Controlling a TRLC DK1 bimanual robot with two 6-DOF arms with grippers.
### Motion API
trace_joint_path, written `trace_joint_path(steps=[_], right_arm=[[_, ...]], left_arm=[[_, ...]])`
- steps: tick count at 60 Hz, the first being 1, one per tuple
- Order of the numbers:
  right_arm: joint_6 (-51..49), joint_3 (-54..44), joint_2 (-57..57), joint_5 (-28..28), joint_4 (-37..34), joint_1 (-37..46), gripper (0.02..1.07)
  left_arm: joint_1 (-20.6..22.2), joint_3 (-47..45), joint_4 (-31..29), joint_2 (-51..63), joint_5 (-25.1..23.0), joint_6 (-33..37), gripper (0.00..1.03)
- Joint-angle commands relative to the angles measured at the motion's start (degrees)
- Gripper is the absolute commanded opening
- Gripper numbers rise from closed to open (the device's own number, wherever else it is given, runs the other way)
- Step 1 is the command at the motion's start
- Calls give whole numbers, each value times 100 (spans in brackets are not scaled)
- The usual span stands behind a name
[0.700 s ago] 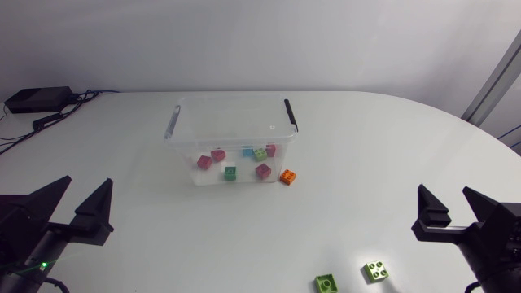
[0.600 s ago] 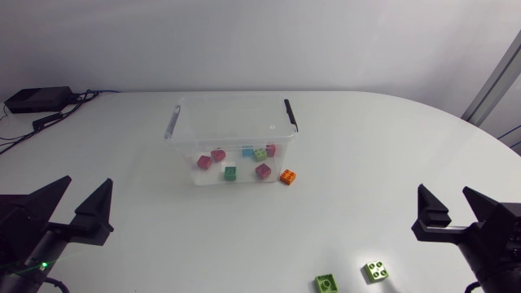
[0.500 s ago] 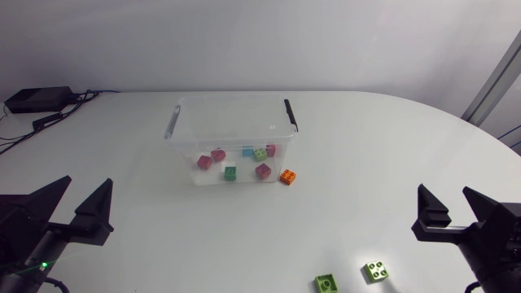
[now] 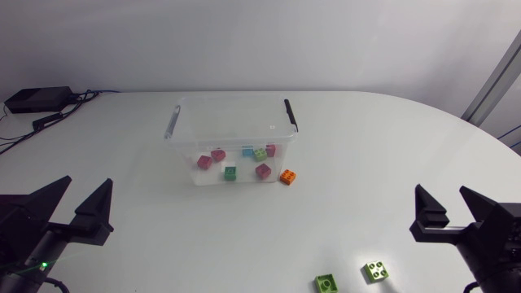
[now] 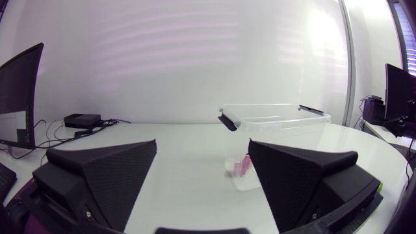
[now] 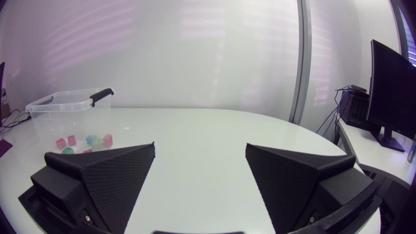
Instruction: Place the duplo bricks in the container
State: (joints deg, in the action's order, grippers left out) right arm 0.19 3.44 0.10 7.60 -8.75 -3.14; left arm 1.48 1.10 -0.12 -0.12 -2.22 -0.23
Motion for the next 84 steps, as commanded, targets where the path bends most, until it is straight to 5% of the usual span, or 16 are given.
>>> trace_joint_path(steps=[1, 24, 35, 45, 60, 67, 84], right_arm=[[25, 69, -36, -12, 23, -91, 102], [245, 1220, 1572, 14, -39, -451, 102], [676, 2231, 3383, 14, -1023, -644, 102], [737, 3224, 5193, -30, -2456, -723, 102], [878, 3743, 6907, -127, -4064, -1347, 102], [922, 3576, 7057, -179, -4038, -1646, 99], [746, 3541, 8322, -654, -4161, -1497, 94]], left_arm=[[-33, 109, -50, -67, 55, -47, 98], [63, 1296, -691, 1242, 46, -153, 96], [345, 2614, -1930, 3229, 20, -241, 96], [687, 3739, -3055, 4987, -147, 436, 96], [1601, 4240, -3196, 6542, -349, 1148, 96], [1663, 4557, -3284, 7175, -815, 1376, 96], [2349, 5058, -3512, 7913, -824, 1781, 96]])
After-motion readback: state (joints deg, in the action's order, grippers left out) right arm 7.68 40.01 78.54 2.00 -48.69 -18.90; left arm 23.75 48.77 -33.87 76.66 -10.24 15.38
